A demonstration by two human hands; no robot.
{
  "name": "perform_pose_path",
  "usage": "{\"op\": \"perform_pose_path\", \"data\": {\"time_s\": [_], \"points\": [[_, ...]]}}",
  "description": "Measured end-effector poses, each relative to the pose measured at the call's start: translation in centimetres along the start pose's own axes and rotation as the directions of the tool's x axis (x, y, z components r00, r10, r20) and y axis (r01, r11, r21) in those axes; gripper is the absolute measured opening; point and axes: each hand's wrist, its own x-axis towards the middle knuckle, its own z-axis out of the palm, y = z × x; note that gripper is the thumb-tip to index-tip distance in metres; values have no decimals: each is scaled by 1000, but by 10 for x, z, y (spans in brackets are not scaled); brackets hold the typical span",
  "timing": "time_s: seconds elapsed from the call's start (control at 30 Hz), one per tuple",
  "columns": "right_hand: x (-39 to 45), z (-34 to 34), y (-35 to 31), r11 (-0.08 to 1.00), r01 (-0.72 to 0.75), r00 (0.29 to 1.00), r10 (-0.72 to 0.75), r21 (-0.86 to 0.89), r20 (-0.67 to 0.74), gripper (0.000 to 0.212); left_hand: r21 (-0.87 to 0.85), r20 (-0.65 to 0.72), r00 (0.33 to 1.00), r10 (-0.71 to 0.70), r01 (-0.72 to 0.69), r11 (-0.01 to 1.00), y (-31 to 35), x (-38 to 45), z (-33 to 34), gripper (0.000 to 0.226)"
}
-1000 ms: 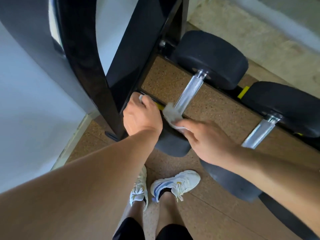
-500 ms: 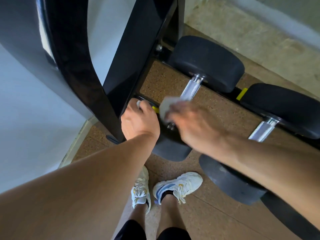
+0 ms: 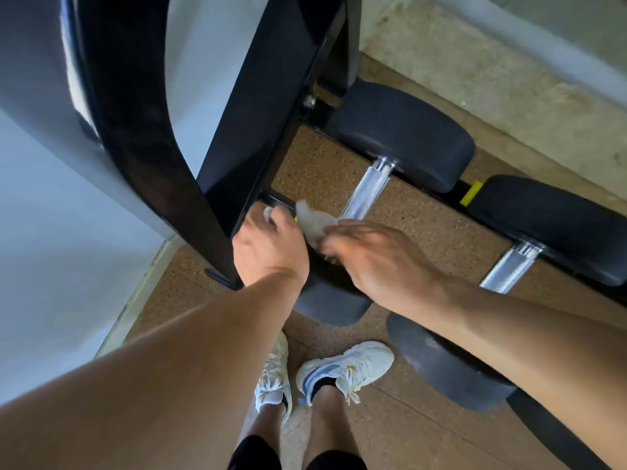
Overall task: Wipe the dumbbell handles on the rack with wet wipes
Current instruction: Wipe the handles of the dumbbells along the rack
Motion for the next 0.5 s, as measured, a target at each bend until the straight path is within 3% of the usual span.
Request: {"op": "perform_pose_path", "data": {"time_s": [0.07, 0.13, 0.17, 0.27, 0.37, 0.5], "points": [[13, -14, 6, 998, -39, 980, 49, 56, -193, 27, -14, -9, 1000, 1, -1, 1000, -1, -1, 0, 27], [26, -27, 12, 999, -12, 923, -2, -32, -384, 26, -26, -17, 1000, -3, 3, 1000, -1, -1, 1, 26], [30, -29, 17, 993, -12, 934, -31, -119, -357, 28, -26, -19, 1000, -4, 3, 1000, -1, -1, 1, 26], [24, -15, 24, 929, -48, 998, 27, -368, -63, 43, -22, -15, 1000, 4, -4, 1000, -2, -1, 1, 26], [29, -15, 29, 931, -122, 990, 91, -344, -105, 47, -19, -16, 1000, 10, -10, 1000, -3, 0, 2, 27], [30, -19, 37, 888, -58, 997, 27, -456, -75, 49, -24, -30, 999, 15, -15, 1000, -4, 1, 4, 26]]}}
